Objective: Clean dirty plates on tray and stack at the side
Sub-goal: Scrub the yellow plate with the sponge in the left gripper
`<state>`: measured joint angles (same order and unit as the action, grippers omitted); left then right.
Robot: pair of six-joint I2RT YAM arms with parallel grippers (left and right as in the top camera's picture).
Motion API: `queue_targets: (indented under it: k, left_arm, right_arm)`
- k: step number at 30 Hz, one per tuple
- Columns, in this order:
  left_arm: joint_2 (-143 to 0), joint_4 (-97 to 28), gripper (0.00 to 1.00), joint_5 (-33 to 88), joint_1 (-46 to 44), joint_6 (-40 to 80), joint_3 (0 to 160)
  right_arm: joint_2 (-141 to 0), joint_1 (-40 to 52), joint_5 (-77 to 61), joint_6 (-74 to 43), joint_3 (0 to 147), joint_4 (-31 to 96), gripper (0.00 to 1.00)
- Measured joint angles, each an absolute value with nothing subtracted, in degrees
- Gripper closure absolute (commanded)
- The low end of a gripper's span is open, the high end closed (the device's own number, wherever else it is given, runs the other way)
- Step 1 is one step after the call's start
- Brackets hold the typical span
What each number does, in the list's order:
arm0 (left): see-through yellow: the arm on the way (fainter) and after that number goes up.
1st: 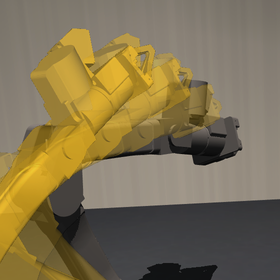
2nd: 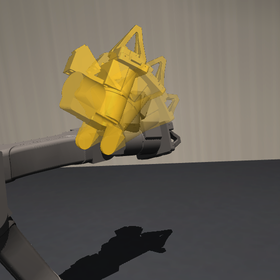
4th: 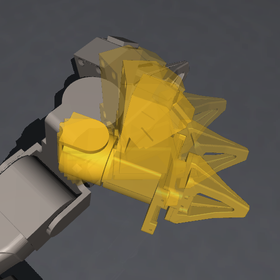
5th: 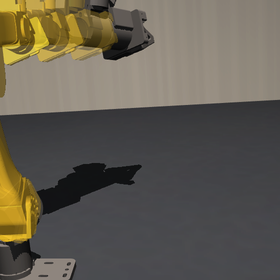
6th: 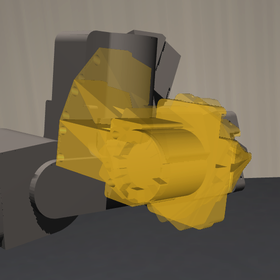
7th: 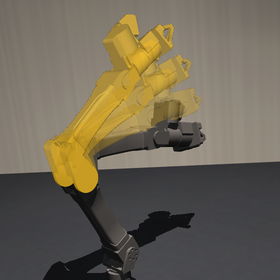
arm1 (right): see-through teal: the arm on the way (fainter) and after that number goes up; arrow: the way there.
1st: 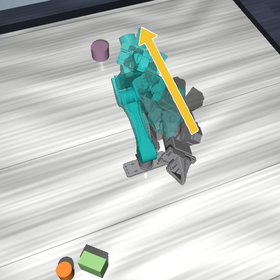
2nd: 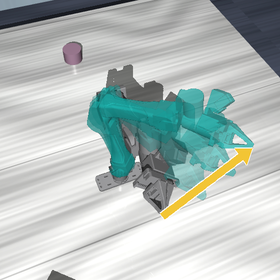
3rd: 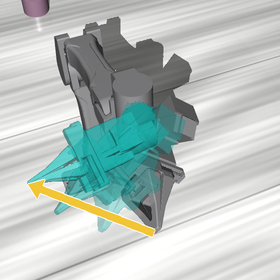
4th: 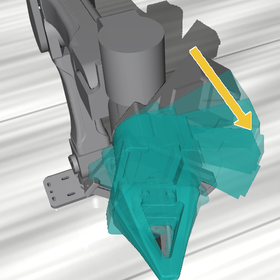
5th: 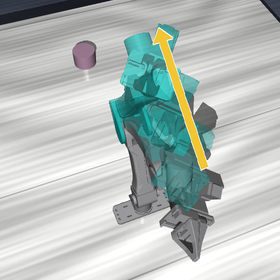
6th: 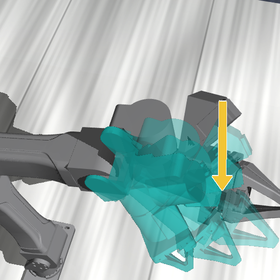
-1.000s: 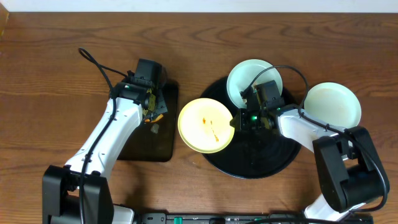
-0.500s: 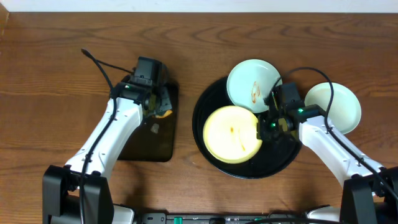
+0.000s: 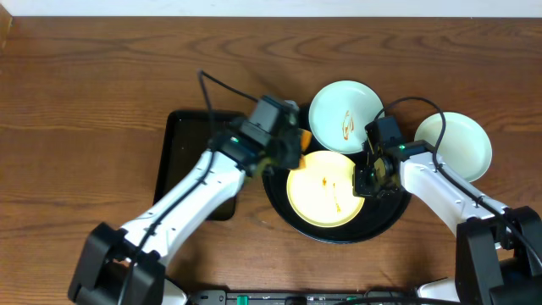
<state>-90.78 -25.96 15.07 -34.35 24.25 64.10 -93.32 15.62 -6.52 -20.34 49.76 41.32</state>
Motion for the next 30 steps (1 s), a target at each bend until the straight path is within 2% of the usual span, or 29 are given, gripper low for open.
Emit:
queue_targets:
  k: [15,22,30]
  left_arm:
    - [-103.02,-15.68,0.92,14.50,-49.32,41.98,64.07]
    - [-104.33,-12.60,0.93,14.46,-52.64,48.66,64.07]
    - [-107.92,-11.94,0.93,14.41,-52.88,51.09,64.10]
  right_arm:
    - [-93.32,15.62,-6.35,-20.34,49.76,41.36,0.99]
    - [-93.34,15.62,-6.35,-20.34,49.76,41.41,0.99]
    - [-93.34,15.62,-6.35,-20.34,49.76,41.78,0.99]
